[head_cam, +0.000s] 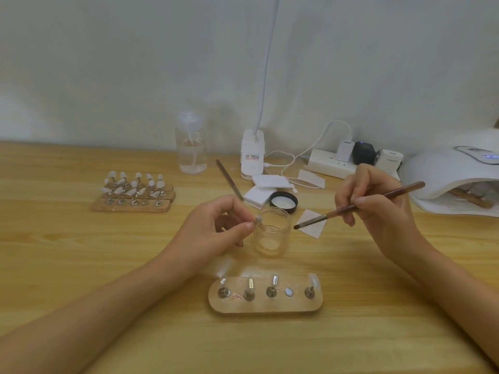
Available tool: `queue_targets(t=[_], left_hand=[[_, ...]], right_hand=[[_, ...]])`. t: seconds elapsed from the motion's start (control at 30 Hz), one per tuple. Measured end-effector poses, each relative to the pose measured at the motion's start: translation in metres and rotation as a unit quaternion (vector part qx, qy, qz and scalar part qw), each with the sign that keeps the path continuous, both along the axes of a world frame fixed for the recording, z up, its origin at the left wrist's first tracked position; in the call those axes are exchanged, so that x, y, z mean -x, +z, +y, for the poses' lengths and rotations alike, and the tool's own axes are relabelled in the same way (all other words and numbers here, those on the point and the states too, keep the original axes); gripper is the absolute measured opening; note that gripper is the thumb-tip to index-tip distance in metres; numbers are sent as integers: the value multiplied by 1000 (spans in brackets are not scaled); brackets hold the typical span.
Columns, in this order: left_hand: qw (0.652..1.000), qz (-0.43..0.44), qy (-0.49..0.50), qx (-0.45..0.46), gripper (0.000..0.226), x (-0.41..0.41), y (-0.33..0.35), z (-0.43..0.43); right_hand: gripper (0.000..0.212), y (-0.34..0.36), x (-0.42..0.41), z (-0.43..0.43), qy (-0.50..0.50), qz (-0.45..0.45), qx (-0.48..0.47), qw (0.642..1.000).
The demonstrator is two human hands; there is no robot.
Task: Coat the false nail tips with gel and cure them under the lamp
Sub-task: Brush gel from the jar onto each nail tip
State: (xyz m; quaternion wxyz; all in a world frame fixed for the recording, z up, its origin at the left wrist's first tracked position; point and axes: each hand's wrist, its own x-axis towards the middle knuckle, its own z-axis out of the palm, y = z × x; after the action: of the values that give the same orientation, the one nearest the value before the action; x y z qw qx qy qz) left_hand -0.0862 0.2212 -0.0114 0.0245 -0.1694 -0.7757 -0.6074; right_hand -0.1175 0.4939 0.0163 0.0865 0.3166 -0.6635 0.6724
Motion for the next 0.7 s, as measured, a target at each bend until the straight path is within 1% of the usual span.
queue_targets(t=[0.13,0.17,0.23,0.3,0.33,0.4,0.47,0.57,0.63,0.7], left_hand=[[1000,-1,-5,-9,9,0,0,-1],[1000,-2,-5,-19,7,0,1,-1],[999,0,-7,-46,7,0,2,-2],[997,2,-11,-72,10,0,4,-4],[996,0,-14,-84,9,-1,4,-5],[994,-3,-20,-103,9,-1,5,-6],[993,-8,-28,-116,13,0,6,-7],[990,-14,-44,-133,15,0,6,-9],[988,-10,-61,-141,10,-1,7,-11],[986,-10,-76,-149,9,-2,8,-11]], right_hand=[[22,7,0,0,-29,-7,56,998],[21,9,-2,-3,-40,-6,60,997],[26,12,-7,-10,-59,-2,39,998],[31,17,-16,-19,-66,22,-25,997],[30,20,-20,-25,-71,43,-76,994],[24,25,-29,-37,-89,90,-190,974],[16,27,-35,-50,-106,125,-274,948],[11,29,-39,-66,-113,147,-331,925],[13,30,-39,-73,-116,140,-337,924],[13,31,-37,-77,-114,127,-327,930]])
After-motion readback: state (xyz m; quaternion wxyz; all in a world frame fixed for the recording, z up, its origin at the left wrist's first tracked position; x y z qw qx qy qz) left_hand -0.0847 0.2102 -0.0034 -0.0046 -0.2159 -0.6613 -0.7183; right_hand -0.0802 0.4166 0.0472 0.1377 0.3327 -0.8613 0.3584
